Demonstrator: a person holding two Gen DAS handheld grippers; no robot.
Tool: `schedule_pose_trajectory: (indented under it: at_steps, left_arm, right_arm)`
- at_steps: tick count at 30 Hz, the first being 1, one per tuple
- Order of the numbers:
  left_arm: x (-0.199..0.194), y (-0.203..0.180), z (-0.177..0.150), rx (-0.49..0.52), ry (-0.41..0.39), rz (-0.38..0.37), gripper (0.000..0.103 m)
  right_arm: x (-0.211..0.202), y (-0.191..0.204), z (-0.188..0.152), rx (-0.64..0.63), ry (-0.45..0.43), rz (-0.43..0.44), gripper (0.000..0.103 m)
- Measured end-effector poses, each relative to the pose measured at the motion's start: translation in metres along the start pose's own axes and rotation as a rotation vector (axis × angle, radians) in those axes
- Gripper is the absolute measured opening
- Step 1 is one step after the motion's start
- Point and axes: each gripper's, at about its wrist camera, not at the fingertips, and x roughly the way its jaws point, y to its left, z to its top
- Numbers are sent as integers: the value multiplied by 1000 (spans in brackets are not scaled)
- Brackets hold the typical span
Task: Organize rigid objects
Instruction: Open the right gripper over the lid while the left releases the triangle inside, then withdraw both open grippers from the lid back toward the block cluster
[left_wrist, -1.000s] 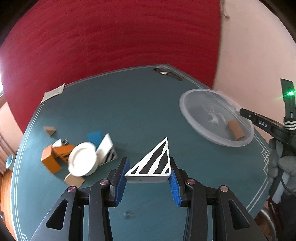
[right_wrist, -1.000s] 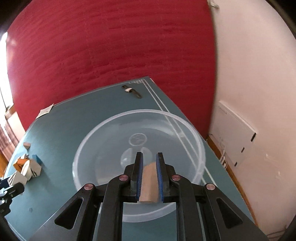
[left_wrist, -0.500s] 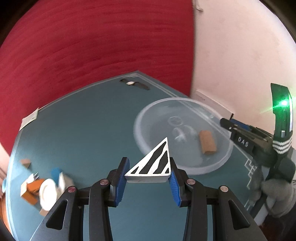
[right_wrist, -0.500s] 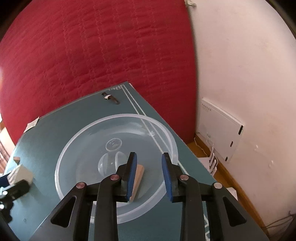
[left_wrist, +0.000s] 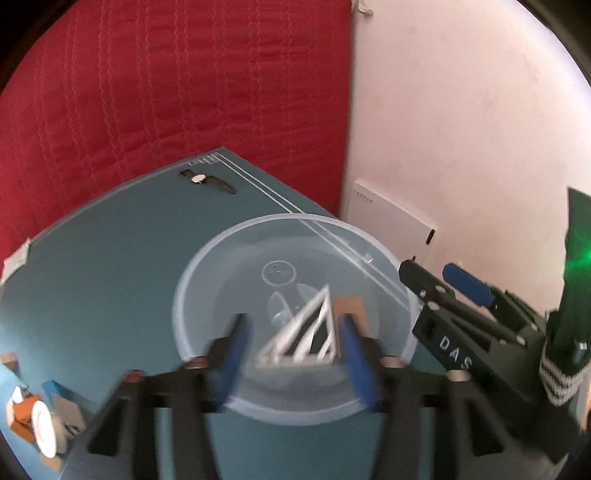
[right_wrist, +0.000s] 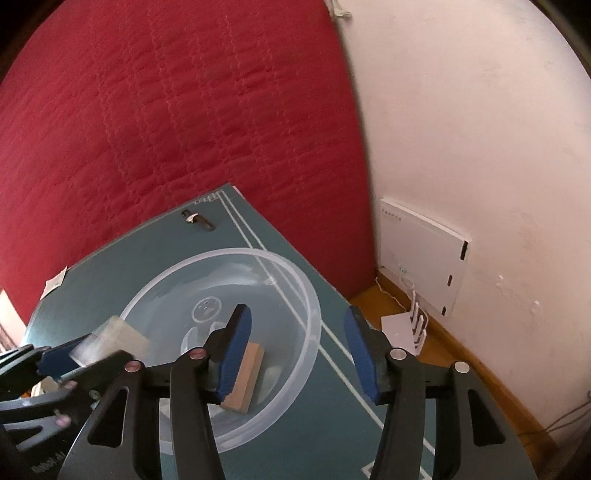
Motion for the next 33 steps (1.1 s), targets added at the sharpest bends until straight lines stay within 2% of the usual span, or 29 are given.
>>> schedule_pose_trajectory:
  at_steps: [2, 14, 21, 27, 31, 33]
  left_arm:
    - [1, 2, -1, -22, -15, 8, 79]
    - [-10, 20, -10, -23, -88, 127, 95]
    - [-29, 22, -13, 15, -152, 184, 102]
    - [-38, 24, -16, 22, -172, 205, 102]
    - [-39, 28, -18, 12, -162, 220, 102]
    - [-39, 32, -21, 2, -154, 230, 102]
  right_arm:
    - [-1, -3, 0, 15, -6, -13, 58]
    - [-6, 2, -2, -11, -26, -29, 61]
    - [-5, 1, -1, -14, -23, -30, 61]
    - [-6, 2, -1, -14, -23, -31, 62]
    - [-7, 2, -1, -10, -26, -24, 74]
    - [-7, 4, -1, -10, -29, -22, 75]
